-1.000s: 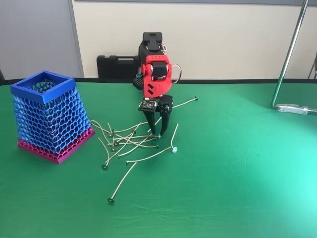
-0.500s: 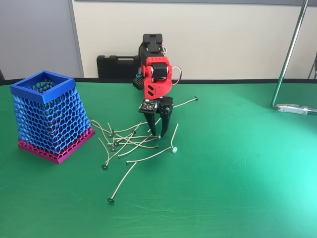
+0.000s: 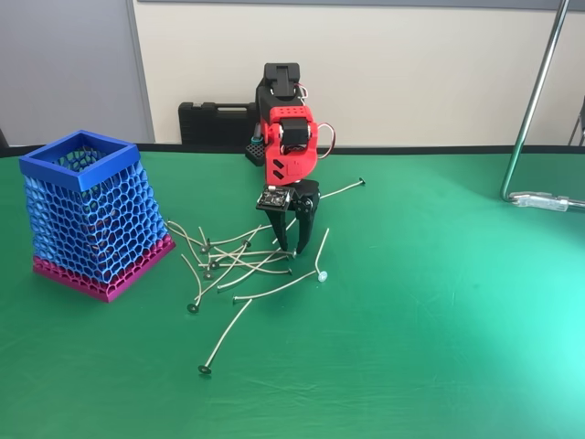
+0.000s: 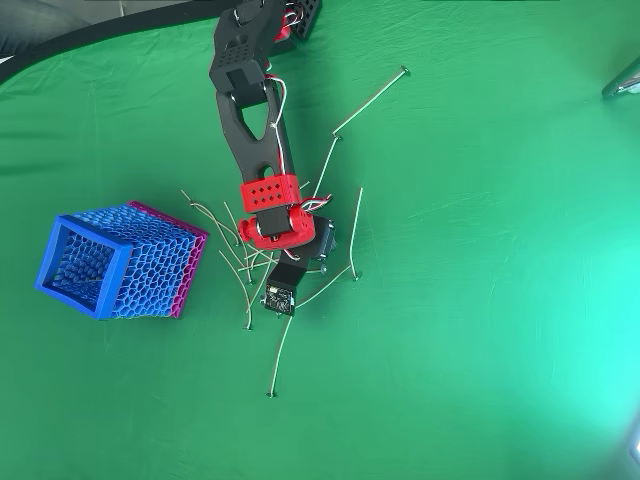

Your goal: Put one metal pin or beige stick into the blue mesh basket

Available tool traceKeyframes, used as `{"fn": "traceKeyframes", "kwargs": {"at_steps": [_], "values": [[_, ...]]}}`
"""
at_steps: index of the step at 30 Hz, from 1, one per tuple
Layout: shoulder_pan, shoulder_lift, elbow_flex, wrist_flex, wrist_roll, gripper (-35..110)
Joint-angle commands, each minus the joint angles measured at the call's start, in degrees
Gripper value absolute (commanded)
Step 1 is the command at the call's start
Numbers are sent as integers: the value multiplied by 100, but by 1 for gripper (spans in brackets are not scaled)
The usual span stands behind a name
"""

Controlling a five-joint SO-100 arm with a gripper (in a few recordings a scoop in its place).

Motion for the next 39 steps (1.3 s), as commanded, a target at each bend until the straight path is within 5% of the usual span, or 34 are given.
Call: {"fn": "traceKeyframes", "kwargs": {"at_steps": [1,16,39], "values": [[-35,44,-229,26,35,15],[-35,-53,-255,26,0,1],[-334,940,-158,26,642,1]]}}
